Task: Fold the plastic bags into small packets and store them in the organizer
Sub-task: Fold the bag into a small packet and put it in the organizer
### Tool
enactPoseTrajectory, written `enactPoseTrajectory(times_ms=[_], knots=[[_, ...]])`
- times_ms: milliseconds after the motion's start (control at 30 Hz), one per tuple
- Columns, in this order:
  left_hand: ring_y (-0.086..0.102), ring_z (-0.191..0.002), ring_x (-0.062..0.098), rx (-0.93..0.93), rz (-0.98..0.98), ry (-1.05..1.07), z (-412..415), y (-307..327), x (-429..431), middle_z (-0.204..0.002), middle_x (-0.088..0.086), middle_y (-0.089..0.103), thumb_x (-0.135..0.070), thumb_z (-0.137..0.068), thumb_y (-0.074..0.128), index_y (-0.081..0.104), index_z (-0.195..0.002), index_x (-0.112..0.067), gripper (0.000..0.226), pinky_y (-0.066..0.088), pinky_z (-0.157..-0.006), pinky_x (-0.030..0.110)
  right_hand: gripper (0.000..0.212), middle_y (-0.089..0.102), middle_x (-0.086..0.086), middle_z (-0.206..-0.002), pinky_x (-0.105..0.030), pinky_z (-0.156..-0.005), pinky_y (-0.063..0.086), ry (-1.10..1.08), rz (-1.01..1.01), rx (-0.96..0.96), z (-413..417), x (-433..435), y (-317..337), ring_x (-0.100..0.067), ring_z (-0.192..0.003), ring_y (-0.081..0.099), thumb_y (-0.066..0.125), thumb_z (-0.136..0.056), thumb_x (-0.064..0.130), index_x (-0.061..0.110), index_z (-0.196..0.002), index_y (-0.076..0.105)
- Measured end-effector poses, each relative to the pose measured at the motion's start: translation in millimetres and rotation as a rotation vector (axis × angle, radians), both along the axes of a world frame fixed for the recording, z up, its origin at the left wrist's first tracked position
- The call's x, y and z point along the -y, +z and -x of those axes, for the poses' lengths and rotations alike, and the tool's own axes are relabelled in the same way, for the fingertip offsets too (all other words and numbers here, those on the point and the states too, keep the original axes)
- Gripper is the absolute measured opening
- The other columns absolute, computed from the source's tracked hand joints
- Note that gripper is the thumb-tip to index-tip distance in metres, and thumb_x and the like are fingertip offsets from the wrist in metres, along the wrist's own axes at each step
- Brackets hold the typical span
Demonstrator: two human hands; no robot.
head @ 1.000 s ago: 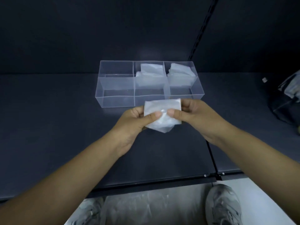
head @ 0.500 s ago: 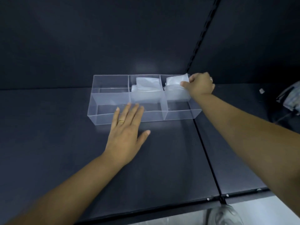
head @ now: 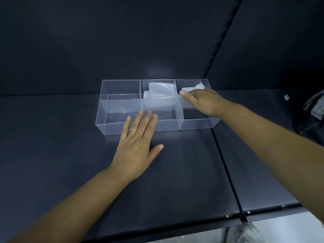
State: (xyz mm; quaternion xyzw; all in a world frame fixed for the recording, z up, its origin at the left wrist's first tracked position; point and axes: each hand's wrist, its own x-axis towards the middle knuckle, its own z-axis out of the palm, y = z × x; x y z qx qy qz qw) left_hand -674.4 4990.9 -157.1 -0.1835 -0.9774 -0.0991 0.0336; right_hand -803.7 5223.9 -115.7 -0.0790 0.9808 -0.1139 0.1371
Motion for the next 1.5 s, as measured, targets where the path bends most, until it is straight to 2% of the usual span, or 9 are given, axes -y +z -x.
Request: enactPoseTrajectory(times_ms=[233,367,467,567,700,867,1133,1267,1500], knots=[[-0.004,-0.148,0.020,0.014,-0.121,0.006,-49.7,-0.5,6.5,-0.160,0.003,0.007,-0.051,-0.095,0.025,0.015,-0.152,-0.016,0.068,-0.007,-0.119,0.040,0.047,0.043,-0.005,-0.146,-0.035,-0.115,0.020,0.064,0.202,-0.322,-64.0,1.6,15.7,-0.023,-0.136,0.033,0.037,-0.100,0.044,0.016,-0.133,0.055],[0.006,-0.147,0.022,0.149,-0.030,0.032,-107.5,-19.3,18.9,-0.158,0.005,0.018,-0.055,-0.092,0.020,0.027,-0.149,-0.014,0.070,0.001,-0.120,0.042,0.036,0.061,-0.008,-0.108,-0.031,-0.090,0.038,0.410,0.406,-0.503,-181.9,26.1,15.3,-0.024,-0.100,0.053,0.043,-0.097,0.036,0.009,-0.101,0.067],[0.025,-0.143,0.027,0.178,0.043,0.023,-137.4,-27.3,27.5,-0.154,0.009,0.032,-0.053,-0.093,0.026,0.038,-0.145,-0.010,0.069,0.020,-0.116,0.049,0.037,0.064,-0.003,-0.097,-0.033,-0.076,0.048,0.655,0.438,-0.159,-288.0,42.1,-24.9,-0.023,-0.087,0.058,0.038,-0.099,0.038,0.016,-0.097,0.067],[0.020,-0.146,0.024,0.178,0.050,0.016,-147.1,-30.7,35.2,-0.156,0.007,0.026,-0.055,-0.095,0.023,0.031,-0.149,-0.013,0.069,0.016,-0.118,0.049,0.051,0.042,-0.008,-0.145,-0.038,-0.105,0.039,0.684,0.277,0.335,-344.1,47.8,-79.6,-0.023,-0.126,0.045,0.045,-0.096,0.044,0.019,-0.139,0.045],[0.013,-0.147,0.022,0.186,0.058,0.009,-146.2,-30.4,37.4,-0.159,0.006,0.020,-0.057,-0.095,0.019,0.025,-0.150,-0.015,0.070,0.009,-0.119,0.046,0.082,-0.006,-0.010,-0.161,-0.052,-0.117,0.006,0.836,-0.015,0.234,-337.5,51.8,-143.7,-0.034,-0.147,0.004,0.052,-0.090,0.043,0.030,-0.153,0.000],[0.003,-0.148,0.017,0.198,0.019,0.014,-143.5,-31.7,40.0,-0.160,0.002,0.013,-0.060,-0.095,0.015,0.020,-0.152,-0.018,0.071,0.001,-0.120,0.042,0.030,0.061,-0.012,-0.117,-0.036,-0.083,0.051,0.919,-0.185,0.100,-309.3,65.6,-159.1,-0.028,-0.101,0.062,0.059,-0.087,0.027,0.017,-0.116,0.061],[0.011,-0.139,-0.014,0.718,-0.693,0.042,-144.3,7.2,56.9,-0.146,-0.026,0.033,-0.066,-0.093,0.027,0.048,-0.134,-0.041,0.053,0.002,-0.119,0.023,0.019,0.055,0.006,-0.077,-0.023,-0.065,0.039,0.441,0.648,0.459,-307.2,60.6,-38.9,-0.007,-0.070,0.050,0.058,-0.089,0.034,0.016,-0.083,0.057],[0.040,-0.136,0.010,1.086,-1.100,-0.162,-139.1,37.4,65.9,-0.143,-0.007,0.049,-0.082,-0.077,0.037,0.043,-0.142,-0.028,0.084,0.029,-0.113,0.033,0.014,0.060,-0.012,-0.078,-0.022,-0.063,0.045,0.043,1.006,0.322,-253.2,28.7,24.0,-0.023,-0.066,0.056,0.057,-0.095,0.013,0.007,-0.082,0.056],[0.069,-0.086,0.011,0.879,-1.202,0.120,-90.2,42.6,53.9,-0.092,0.003,0.074,-0.021,-0.074,0.074,0.069,-0.110,-0.021,0.037,0.049,-0.077,0.015,0.013,0.068,-0.002,-0.069,-0.026,-0.064,0.051,-0.373,1.236,0.353,-190.7,-9.0,10.8,-0.012,-0.061,0.062,0.075,-0.062,0.013,0.017,-0.074,0.070]])
